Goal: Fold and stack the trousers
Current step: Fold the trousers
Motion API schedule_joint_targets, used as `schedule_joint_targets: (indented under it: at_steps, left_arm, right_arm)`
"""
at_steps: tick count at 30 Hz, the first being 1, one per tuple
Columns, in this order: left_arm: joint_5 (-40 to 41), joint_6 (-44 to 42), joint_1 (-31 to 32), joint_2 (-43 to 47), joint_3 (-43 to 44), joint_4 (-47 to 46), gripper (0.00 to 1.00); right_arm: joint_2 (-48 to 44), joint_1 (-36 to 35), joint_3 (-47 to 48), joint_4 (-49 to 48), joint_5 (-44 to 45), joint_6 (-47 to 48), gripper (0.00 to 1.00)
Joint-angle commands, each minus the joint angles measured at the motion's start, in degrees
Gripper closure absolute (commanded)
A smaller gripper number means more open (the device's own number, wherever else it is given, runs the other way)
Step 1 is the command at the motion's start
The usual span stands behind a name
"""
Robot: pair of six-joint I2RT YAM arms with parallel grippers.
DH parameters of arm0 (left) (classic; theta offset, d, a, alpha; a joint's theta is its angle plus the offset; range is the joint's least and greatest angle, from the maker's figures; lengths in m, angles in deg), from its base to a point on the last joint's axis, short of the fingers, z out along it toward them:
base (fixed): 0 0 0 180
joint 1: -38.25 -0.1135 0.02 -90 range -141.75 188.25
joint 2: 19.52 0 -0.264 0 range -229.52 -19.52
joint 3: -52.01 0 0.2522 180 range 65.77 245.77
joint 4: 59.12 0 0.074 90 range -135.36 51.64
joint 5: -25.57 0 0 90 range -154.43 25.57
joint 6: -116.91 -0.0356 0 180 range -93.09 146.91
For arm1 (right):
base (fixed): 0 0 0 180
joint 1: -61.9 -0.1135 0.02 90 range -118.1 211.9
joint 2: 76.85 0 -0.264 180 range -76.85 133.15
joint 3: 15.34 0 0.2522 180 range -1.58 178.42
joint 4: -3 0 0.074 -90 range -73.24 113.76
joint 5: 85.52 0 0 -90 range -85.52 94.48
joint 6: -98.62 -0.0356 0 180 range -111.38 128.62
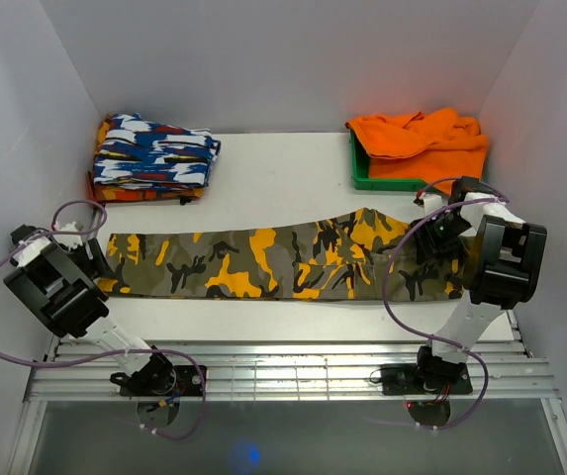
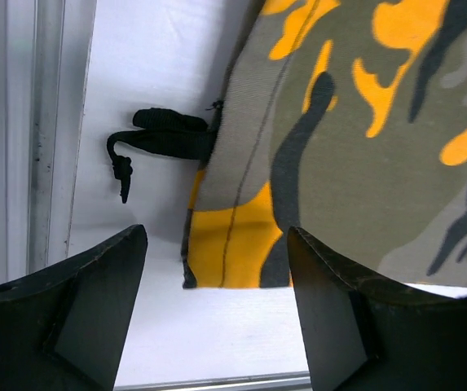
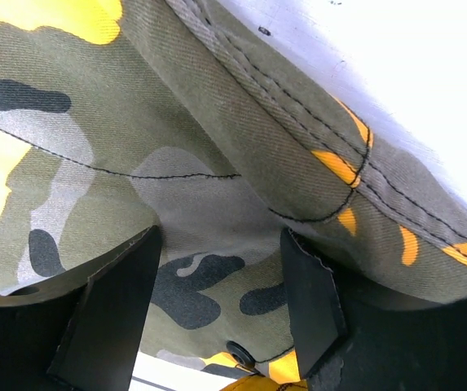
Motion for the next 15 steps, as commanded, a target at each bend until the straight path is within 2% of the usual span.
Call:
schedule_joint_targets:
  at_steps: [1, 4, 10, 15]
  left_arm:
    - [3.0, 0.2, 0.0, -1.4, -2.5, -4.3, 0.2]
    - [1.6, 1.2, 0.0, -2.3, -4.4, -7.0, 0.25]
    - [-5.1, 2.6, 0.4, -4.5, -5.6, -6.7, 0.42]
    - [-9.1, 3.7, 0.4, -4.8, -5.5, -5.1, 0.47]
  right_arm:
    - [1.2, 0.4, 1.3, 2.6, 0.4, 0.8, 0.33]
    - [1.0, -0.1, 1.4, 3.1, 0.3, 0.8, 0.32]
    - [1.1, -1.9, 1.6, 3.4, 0.4, 0.3, 0.32]
    - [1.3, -3.8, 1.4, 3.5, 0.2, -0.3, 0.32]
